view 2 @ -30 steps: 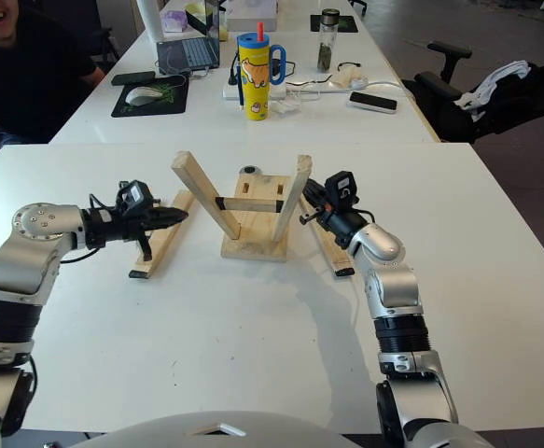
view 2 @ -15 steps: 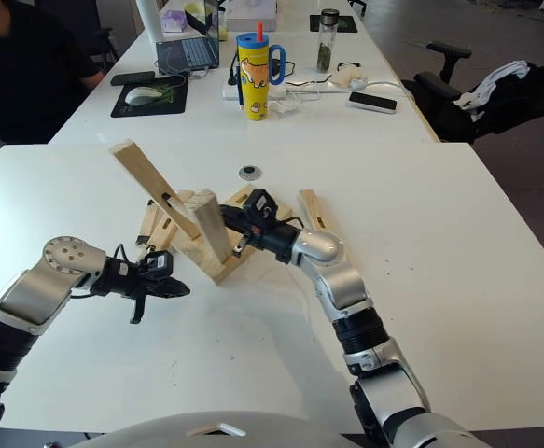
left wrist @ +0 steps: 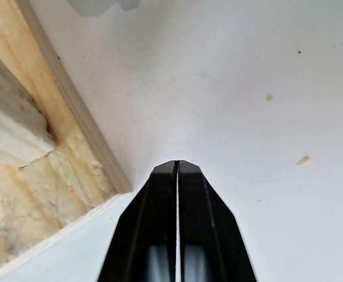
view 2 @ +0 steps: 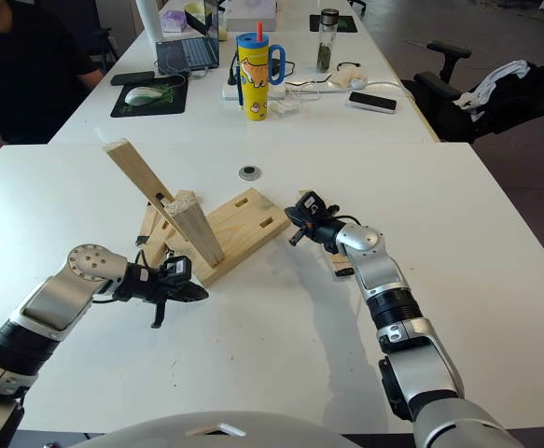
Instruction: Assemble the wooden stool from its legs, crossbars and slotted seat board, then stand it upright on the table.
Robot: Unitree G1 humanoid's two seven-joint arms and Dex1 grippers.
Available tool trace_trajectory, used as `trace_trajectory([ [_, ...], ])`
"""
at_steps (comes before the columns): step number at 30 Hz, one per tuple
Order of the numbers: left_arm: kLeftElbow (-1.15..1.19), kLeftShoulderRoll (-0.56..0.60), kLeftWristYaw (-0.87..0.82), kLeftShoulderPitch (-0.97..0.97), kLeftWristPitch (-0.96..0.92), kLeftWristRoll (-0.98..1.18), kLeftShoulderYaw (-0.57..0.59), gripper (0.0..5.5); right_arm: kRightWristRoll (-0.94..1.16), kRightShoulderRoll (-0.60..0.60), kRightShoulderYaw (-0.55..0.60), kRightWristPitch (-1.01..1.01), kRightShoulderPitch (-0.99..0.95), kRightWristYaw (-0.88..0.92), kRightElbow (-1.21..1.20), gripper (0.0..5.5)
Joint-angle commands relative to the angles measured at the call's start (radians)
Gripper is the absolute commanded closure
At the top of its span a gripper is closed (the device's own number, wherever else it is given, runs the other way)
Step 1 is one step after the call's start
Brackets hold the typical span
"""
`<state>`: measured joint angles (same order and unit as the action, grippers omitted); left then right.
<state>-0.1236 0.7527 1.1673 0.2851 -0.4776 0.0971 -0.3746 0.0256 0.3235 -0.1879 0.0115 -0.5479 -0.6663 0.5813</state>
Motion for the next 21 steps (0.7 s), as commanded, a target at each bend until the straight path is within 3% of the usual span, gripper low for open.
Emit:
trace_trajectory([
  [1, 0.011, 0.003, -0.023, -0.007, 0.001, -0.026, -0.008, 5.47, -0.026, -0.012, 0.001, -0.083, -0.073, -0.018, 0.135, 5.50],
  [13, 0.033, -0.001, -0.026, 0.000, 0.000, -0.040, -0.028, 5.47, -0.120, -0.060, -0.024, -0.273, -0.191, -0.006, 0.450, 5.50],
  [21, 0.111, -0.046, -0.121, 0.044, 0.070, -0.079, 0.008, 5.47, -0.243, -0.042, -0.110, -0.207, -0.246, -0.055, 0.609, 5.50],
])
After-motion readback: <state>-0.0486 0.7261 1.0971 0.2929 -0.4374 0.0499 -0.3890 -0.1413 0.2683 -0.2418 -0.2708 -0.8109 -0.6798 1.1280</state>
